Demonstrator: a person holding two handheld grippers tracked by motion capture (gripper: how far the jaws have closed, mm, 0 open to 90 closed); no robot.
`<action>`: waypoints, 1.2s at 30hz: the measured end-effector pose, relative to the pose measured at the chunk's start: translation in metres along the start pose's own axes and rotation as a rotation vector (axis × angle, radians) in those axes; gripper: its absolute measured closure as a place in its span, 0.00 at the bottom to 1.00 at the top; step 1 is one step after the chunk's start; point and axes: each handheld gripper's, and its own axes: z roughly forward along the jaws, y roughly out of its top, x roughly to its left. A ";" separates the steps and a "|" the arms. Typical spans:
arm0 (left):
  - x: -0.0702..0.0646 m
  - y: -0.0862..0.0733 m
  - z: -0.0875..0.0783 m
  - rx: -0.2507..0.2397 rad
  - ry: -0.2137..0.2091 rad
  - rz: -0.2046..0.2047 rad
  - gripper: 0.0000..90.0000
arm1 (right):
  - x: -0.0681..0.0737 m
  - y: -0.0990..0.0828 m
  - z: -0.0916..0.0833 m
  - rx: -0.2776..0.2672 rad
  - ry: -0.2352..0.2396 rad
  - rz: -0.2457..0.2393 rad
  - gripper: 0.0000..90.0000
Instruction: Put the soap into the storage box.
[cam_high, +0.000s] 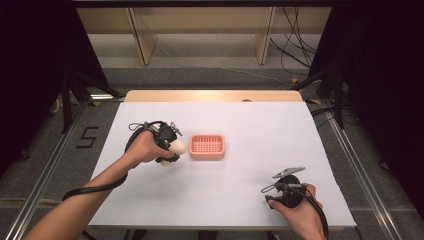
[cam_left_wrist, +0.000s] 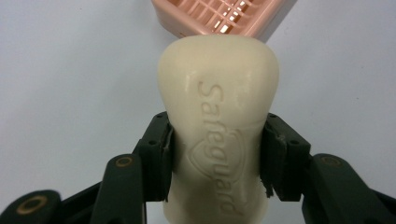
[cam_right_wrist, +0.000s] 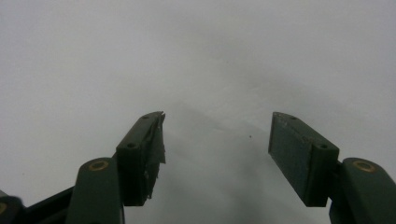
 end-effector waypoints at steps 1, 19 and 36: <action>-0.001 0.000 0.000 -0.008 0.000 -0.009 0.55 | 0.000 0.000 0.000 0.000 0.000 0.000 0.40; 0.000 0.016 0.000 -0.052 0.021 0.016 0.55 | 0.001 0.001 -0.002 -0.026 -0.006 -0.002 0.41; -0.001 0.027 0.002 -0.059 0.024 0.042 0.55 | -0.001 0.001 -0.002 -0.036 -0.011 -0.013 0.41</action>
